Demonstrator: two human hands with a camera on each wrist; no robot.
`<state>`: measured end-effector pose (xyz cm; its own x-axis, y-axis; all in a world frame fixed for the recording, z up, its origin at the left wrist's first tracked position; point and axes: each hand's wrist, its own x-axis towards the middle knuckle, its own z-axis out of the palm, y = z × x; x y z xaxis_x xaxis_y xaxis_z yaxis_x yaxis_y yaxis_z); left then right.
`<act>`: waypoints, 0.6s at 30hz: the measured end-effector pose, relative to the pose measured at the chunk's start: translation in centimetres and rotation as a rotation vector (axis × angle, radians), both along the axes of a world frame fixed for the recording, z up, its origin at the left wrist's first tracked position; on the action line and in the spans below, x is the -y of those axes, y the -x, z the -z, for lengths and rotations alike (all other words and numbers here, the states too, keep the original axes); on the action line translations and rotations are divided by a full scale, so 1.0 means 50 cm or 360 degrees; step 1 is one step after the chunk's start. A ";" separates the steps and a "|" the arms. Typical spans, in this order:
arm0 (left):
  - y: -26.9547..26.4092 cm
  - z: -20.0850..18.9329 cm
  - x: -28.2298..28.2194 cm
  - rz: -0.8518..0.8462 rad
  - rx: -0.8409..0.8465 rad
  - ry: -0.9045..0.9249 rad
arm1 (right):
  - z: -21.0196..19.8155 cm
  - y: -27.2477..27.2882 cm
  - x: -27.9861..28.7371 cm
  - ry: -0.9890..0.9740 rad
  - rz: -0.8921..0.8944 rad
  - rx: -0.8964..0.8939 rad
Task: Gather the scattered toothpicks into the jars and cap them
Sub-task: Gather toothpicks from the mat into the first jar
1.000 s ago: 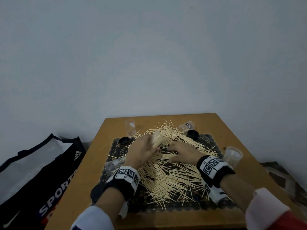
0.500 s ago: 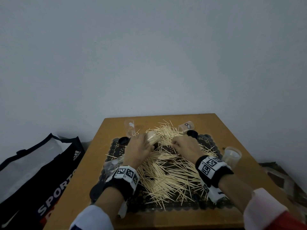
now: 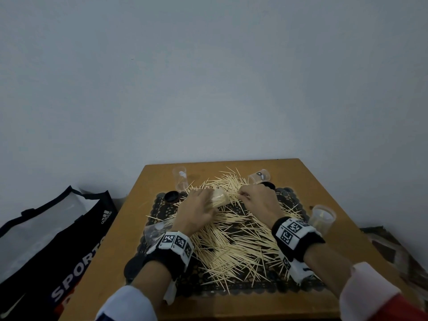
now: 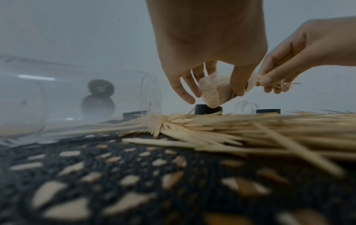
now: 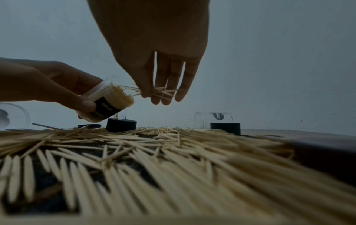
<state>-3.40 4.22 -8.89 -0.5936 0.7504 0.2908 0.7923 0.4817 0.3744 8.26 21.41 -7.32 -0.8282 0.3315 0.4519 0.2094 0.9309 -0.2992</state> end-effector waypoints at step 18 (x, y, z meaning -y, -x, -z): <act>0.007 0.018 -0.006 0.0340 0.0170 -0.0113 | -0.006 -0.001 0.009 0.0140 -0.0474 -0.0269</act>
